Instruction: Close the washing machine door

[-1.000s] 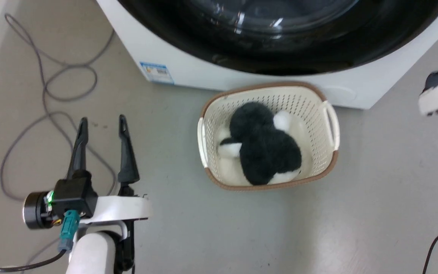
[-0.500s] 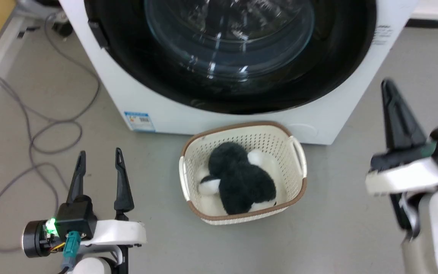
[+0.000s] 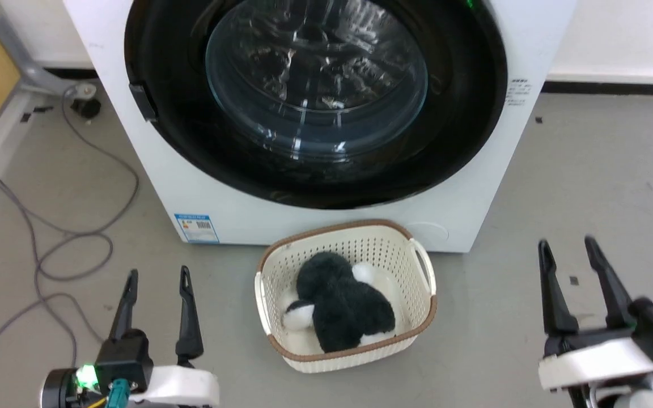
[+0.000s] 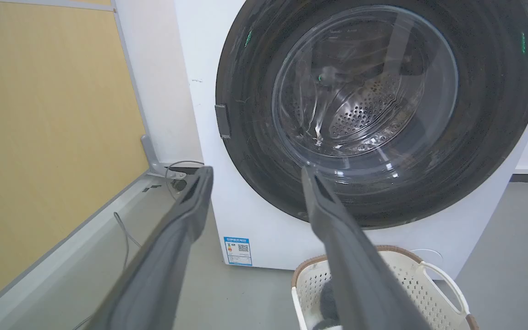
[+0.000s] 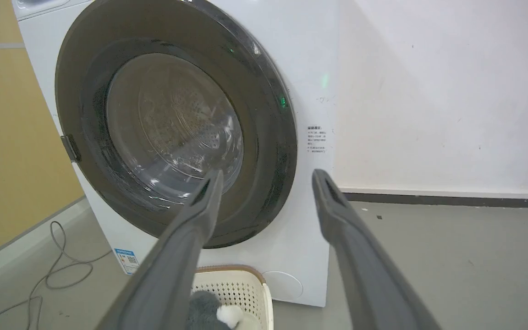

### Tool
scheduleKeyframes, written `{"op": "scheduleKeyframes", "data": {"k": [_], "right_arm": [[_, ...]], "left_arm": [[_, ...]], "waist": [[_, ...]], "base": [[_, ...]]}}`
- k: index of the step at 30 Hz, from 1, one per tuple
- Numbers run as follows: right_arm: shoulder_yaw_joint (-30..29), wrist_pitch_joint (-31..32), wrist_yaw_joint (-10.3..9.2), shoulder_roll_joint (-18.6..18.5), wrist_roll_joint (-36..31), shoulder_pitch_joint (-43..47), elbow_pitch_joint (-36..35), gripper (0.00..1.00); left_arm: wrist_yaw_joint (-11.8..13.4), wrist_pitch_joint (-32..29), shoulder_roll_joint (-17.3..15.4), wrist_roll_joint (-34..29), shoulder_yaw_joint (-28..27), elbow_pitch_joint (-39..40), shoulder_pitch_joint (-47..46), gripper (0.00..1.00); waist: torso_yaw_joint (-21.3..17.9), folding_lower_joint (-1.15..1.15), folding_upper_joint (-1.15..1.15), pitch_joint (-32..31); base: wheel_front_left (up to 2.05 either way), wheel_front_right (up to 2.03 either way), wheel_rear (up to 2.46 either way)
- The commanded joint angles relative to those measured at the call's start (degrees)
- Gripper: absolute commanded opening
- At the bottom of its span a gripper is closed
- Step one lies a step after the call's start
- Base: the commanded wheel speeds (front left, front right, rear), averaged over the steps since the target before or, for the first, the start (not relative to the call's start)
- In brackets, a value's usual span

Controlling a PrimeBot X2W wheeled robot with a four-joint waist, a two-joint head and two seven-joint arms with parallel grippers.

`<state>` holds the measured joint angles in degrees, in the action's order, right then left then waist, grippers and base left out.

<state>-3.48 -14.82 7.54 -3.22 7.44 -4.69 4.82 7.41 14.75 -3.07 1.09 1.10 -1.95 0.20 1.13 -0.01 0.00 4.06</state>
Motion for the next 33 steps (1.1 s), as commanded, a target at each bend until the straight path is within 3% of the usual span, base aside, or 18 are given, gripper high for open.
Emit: {"op": "scheduleKeyframes", "data": {"k": [1, 6, 7, 33], "right_arm": [[0.0, -0.18, -0.05, 0.33, 0.66, 1.48, -0.34, 1.0], [0.14, -0.18, -0.05, 0.33, 1.88, 4.06, -0.35, 1.0], [0.07, 0.0, -0.01, 0.04, 1.66, 3.64, -0.02, 0.0], [0.64, 2.65, -0.01, 0.09, 0.08, 3.77, -0.81, 0.0]], "left_arm": [[-0.17, 0.25, -0.27, -0.33, 0.08, -0.04, 0.99, 1.0], [-0.6, 0.25, -0.28, -0.23, 0.44, 0.17, 2.14, 1.0], [-0.55, 0.0, -0.02, 0.04, 0.37, 0.06, 1.59, 0.0], [-1.72, -2.65, 0.1, -0.15, 0.1, 0.34, 1.3, 0.0]], "waist": [[-0.19, 0.01, 0.0, -0.84], [-0.26, 0.01, 0.0, -1.85], [-0.26, 0.01, 0.0, -1.87], [-0.43, 0.01, 0.0, -2.34]], "base": [[0.0, 0.0, 0.0], [0.0, 0.0, 0.0], [0.0, 0.0, 0.0], [0.0, 0.0, 0.0]]}}
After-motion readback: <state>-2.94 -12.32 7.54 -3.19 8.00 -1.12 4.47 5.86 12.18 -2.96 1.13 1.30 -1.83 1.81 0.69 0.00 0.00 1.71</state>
